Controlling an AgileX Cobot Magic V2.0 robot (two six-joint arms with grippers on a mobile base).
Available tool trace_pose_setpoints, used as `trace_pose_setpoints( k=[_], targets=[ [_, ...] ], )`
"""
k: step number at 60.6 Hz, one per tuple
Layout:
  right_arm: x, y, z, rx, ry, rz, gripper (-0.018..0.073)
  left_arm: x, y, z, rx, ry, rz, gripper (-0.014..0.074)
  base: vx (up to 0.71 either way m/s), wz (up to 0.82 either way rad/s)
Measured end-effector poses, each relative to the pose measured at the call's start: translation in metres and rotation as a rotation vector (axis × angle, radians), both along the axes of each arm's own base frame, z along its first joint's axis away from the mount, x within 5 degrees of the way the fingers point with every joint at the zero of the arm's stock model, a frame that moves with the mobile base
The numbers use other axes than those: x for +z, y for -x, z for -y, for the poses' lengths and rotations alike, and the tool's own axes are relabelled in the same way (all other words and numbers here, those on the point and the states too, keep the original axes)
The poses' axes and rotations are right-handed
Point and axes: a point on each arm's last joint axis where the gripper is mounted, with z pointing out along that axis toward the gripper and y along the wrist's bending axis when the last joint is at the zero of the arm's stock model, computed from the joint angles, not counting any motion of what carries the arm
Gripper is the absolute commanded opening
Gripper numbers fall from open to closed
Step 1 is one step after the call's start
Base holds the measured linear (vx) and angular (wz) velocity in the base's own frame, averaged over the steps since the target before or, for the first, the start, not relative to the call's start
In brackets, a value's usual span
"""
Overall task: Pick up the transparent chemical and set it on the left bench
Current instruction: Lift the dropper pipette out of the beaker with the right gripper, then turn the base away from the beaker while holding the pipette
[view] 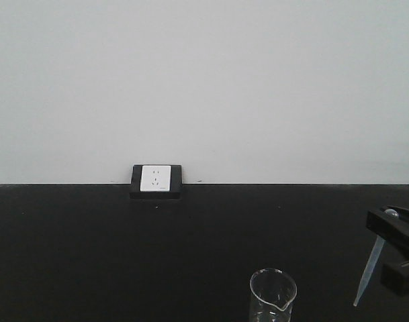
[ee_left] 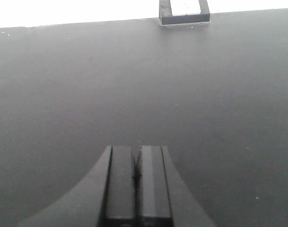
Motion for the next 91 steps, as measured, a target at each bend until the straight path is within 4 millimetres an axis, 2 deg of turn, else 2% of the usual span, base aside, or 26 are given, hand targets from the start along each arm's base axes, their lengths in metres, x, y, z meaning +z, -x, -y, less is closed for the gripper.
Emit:
trace_pose_setpoints(
  k=[9,63,91],
  targets=[
    [-0.0055,0.004,0.0019,-0.021,-0.005,-0.008,-0.0004,0.0,0.0,0.0,0.0,0.0,0.0,-0.0004,0.0,0.0],
    [-0.0047,0.0053,0.0026,-0.029,-0.007,-0.003,-0.0004,0.0,0.0,0.0,0.0,0.0,0.0,-0.0004,0.0,0.0],
    [-0.0047,0.0053,0.0026,-0.029,-0.007,-0.003,-0.0004,0.0,0.0,0.0,0.0,0.0,0.0,-0.0004,-0.07,-0.25]
  ],
)
